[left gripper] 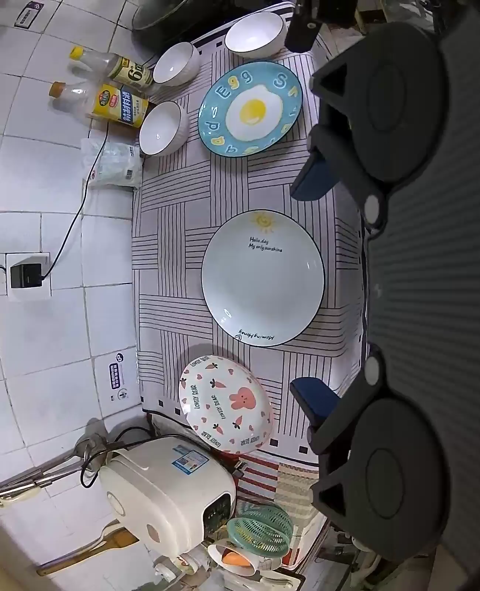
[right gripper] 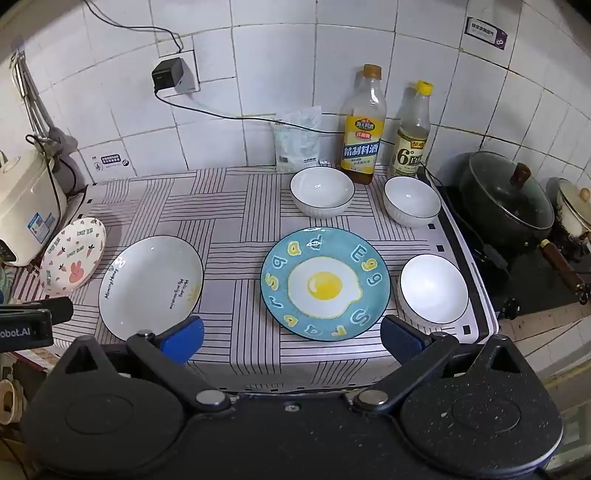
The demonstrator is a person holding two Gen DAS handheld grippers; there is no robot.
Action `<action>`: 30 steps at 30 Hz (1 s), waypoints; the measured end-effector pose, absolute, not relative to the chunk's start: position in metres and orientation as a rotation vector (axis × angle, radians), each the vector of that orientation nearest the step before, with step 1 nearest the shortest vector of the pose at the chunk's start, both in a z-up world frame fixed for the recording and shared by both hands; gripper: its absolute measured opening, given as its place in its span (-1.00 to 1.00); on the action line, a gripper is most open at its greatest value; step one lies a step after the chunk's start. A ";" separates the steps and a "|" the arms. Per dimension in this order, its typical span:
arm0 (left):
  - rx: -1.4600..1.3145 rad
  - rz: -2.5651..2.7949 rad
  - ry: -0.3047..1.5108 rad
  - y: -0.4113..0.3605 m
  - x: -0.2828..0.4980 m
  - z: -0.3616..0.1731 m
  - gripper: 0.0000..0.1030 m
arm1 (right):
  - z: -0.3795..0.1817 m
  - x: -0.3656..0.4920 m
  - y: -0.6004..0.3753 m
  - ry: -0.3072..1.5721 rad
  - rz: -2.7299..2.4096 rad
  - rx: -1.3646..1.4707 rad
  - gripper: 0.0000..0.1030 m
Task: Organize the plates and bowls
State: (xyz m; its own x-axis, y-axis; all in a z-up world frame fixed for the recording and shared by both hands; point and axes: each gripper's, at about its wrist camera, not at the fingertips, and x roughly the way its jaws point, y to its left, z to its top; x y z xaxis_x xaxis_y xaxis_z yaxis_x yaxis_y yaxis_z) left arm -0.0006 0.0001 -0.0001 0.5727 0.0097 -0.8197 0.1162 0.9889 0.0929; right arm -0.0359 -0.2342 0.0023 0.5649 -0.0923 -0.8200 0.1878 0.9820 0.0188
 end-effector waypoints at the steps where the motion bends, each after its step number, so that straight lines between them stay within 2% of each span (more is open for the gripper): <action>1: 0.141 -0.059 0.959 0.000 -0.001 0.000 1.00 | 0.002 -0.036 -0.235 0.957 -0.166 0.110 1.00; 30: 0.114 -0.095 0.947 0.003 -0.014 -0.003 1.00 | 0.001 -0.039 -0.230 0.953 -0.175 0.117 1.00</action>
